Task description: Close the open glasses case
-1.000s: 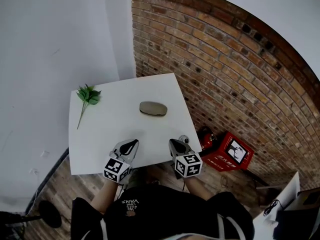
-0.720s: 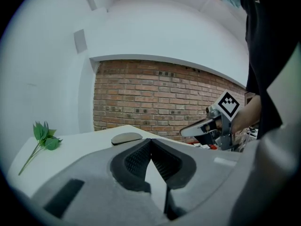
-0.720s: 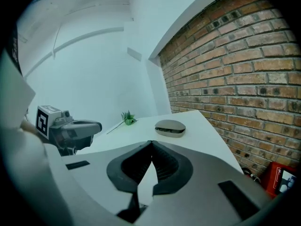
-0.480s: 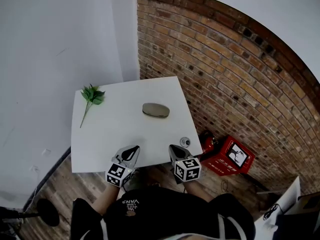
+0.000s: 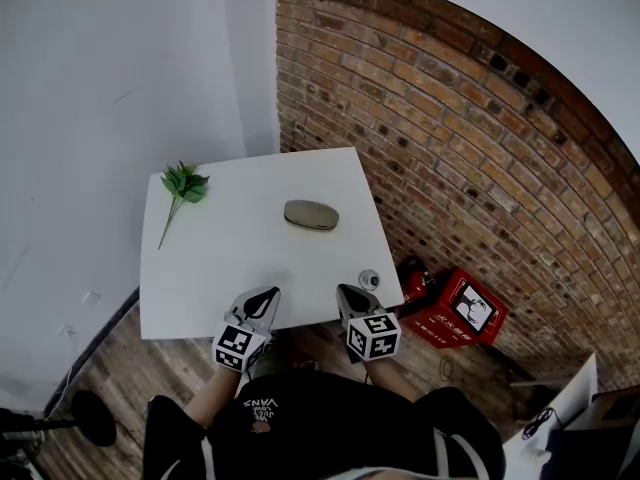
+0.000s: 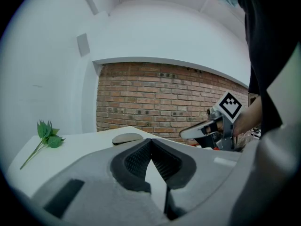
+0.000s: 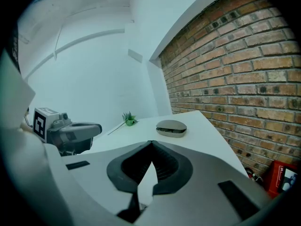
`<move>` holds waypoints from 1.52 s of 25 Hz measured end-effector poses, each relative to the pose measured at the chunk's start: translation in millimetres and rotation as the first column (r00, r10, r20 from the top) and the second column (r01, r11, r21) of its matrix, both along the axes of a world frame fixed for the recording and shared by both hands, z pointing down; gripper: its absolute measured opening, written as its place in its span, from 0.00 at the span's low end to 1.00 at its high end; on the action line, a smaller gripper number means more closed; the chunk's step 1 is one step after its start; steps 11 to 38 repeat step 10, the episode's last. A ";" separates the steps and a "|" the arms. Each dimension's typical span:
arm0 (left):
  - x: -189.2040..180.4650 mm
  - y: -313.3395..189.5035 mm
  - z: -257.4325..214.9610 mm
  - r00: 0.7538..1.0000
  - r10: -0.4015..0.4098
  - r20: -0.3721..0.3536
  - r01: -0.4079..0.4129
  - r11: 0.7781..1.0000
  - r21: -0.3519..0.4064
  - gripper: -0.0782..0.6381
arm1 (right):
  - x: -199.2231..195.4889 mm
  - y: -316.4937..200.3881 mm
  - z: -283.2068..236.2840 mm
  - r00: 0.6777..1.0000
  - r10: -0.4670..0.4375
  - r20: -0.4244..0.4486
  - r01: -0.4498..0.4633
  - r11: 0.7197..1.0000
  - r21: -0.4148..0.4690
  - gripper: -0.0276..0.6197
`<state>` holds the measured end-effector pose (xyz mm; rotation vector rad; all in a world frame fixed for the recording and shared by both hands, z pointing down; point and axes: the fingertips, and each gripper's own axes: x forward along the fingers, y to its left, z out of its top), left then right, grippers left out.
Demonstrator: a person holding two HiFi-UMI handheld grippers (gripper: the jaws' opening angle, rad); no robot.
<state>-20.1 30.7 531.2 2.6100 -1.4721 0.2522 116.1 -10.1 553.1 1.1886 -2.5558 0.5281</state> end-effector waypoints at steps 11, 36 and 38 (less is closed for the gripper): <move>10.2 -7.1 -2.9 1.000 0.024 0.007 -0.025 0.999 0.021 0.12 | -2.3 -10.0 -8.1 1.000 -0.016 -0.003 0.016 0.998 0.054 0.04; 10.2 -7.1 -2.9 1.000 0.024 0.007 -0.025 0.999 0.021 0.12 | -2.3 -10.0 -8.1 1.000 -0.016 -0.003 0.016 0.998 0.054 0.04; 10.2 -7.1 -2.9 1.000 0.024 0.007 -0.025 0.999 0.021 0.12 | -2.3 -10.0 -8.1 1.000 -0.016 -0.003 0.016 0.998 0.054 0.04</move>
